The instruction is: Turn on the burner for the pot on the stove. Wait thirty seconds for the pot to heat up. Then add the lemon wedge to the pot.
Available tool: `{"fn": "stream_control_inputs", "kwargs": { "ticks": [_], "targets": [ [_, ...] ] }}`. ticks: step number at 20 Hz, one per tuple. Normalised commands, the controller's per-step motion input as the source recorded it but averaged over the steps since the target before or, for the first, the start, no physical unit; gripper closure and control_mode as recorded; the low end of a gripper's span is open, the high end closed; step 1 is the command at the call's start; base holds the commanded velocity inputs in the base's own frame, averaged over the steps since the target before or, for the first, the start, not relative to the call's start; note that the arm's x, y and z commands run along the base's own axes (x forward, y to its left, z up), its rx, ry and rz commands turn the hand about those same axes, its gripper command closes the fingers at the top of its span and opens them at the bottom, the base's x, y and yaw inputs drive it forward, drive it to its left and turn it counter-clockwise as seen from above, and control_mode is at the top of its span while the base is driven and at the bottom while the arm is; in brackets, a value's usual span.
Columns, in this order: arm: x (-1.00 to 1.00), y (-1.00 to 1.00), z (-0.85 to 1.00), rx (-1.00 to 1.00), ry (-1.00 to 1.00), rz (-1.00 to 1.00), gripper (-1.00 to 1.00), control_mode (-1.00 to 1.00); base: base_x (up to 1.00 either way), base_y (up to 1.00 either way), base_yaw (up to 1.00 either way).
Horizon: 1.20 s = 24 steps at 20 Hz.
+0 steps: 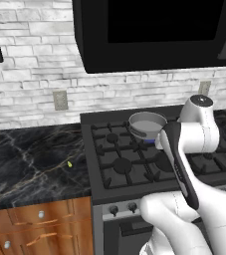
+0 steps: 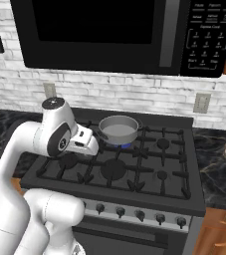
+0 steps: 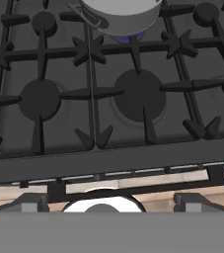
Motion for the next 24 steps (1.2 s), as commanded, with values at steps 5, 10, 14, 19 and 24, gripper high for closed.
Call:
{"fn": "stream_control_inputs", "kwargs": {
  "ticks": [5, 10, 14, 19, 24],
  "targets": [
    [-0.25, 0.0, 0.0, 0.0, 0.0, 0.0, -1.0, -1.0, 0.0, 0.0, 0.0],
    [-0.56, 0.0, 0.0, 0.01, 0.0, 0.0, -1.0, -1.0, 0.0, 0.0, 0.0],
    [-0.21, 0.0, 0.0, 0.0, 0.0, 0.0, -1.0, -1.0, 0.0, 0.0, 0.0],
    [0.0, 0.0, 0.0, 0.0, 0.02, 0.0, -1.0, -1.0, 0.0, 0.0, 0.0],
    [0.12, 0.0, -0.03, 0.0, 0.08, 0.0, -1.0, -1.0, 0.0, 0.0, 0.0]
  ]
}}
